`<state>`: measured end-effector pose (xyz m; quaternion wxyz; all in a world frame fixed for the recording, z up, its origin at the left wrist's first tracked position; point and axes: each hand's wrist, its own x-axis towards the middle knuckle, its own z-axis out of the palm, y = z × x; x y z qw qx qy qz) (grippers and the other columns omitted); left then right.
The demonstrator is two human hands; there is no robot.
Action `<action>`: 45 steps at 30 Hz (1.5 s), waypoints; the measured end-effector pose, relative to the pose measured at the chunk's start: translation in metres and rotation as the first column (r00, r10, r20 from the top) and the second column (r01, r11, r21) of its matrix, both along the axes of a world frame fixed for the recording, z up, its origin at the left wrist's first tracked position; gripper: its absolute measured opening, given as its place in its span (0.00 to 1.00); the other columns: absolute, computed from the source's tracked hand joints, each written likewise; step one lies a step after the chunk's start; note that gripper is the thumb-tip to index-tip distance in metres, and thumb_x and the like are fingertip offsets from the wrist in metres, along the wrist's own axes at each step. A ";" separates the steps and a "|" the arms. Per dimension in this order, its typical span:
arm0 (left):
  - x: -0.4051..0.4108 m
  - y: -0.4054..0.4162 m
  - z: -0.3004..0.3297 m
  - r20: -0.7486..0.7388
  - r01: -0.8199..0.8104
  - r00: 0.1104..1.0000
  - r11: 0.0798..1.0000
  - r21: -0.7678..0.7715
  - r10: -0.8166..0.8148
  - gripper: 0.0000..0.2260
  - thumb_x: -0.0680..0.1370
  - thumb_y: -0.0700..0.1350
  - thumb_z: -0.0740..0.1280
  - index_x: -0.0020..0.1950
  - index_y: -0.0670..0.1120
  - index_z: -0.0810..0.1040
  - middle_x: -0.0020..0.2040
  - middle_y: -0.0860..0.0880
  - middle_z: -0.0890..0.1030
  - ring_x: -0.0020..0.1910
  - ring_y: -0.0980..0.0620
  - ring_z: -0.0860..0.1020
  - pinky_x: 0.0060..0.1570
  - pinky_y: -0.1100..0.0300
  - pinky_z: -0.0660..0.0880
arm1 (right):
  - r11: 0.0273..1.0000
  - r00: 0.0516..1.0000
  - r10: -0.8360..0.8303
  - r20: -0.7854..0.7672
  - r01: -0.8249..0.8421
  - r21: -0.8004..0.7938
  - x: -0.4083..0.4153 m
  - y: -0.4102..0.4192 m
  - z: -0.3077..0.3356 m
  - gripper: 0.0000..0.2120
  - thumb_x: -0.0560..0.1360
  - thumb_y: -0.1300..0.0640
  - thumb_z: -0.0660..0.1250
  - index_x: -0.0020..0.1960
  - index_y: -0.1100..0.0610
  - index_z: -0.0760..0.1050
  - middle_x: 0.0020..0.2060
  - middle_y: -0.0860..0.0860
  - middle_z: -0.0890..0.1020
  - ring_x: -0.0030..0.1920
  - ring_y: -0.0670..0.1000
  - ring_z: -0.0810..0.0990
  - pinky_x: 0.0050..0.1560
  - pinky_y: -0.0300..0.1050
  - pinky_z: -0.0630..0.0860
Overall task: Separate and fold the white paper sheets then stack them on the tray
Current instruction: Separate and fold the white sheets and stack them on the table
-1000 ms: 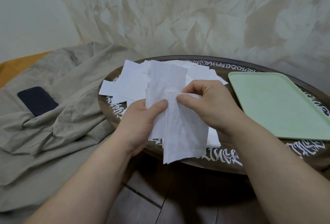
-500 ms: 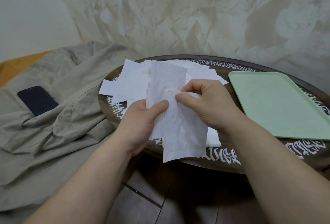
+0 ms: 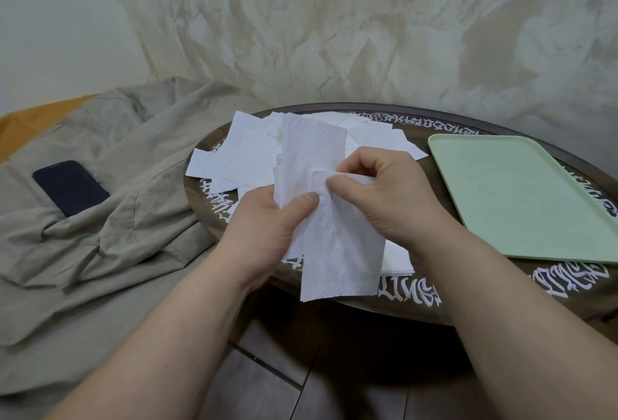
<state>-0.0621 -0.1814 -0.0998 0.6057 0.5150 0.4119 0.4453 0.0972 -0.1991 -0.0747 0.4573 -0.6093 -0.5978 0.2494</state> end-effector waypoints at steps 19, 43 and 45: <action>-0.005 0.002 0.006 0.114 0.031 0.993 0.997 -0.075 -0.022 0.10 0.81 0.38 0.60 0.53 0.43 0.81 0.47 0.45 0.86 0.45 0.49 0.85 0.44 0.57 0.82 | 0.991 0.902 0.092 -0.421 -0.125 -0.052 0.009 -0.007 0.005 0.09 0.72 0.68 0.67 0.38 0.56 0.81 0.35 0.48 0.83 0.35 0.46 0.78 0.35 0.37 0.71; -0.005 0.003 0.011 0.361 0.221 0.924 0.945 -0.240 -0.125 0.21 0.81 0.49 0.62 0.69 0.38 0.73 0.59 0.40 0.82 0.54 0.44 0.83 0.50 0.51 0.80 | 0.973 0.839 0.166 -0.519 -0.225 -0.052 0.005 -0.003 0.001 0.05 0.61 0.63 0.65 0.28 0.55 0.74 0.29 0.52 0.73 0.32 0.49 0.69 0.34 0.42 0.63; -0.003 0.003 0.009 0.300 0.128 0.953 0.961 -0.245 -0.050 0.14 0.83 0.42 0.60 0.65 0.35 0.75 0.47 0.43 0.84 0.38 0.49 0.83 0.28 0.61 0.76 | 0.970 0.837 0.183 -0.515 -0.240 -0.045 0.008 -0.004 0.001 0.03 0.60 0.63 0.63 0.29 0.57 0.73 0.29 0.53 0.72 0.33 0.50 0.68 0.35 0.44 0.62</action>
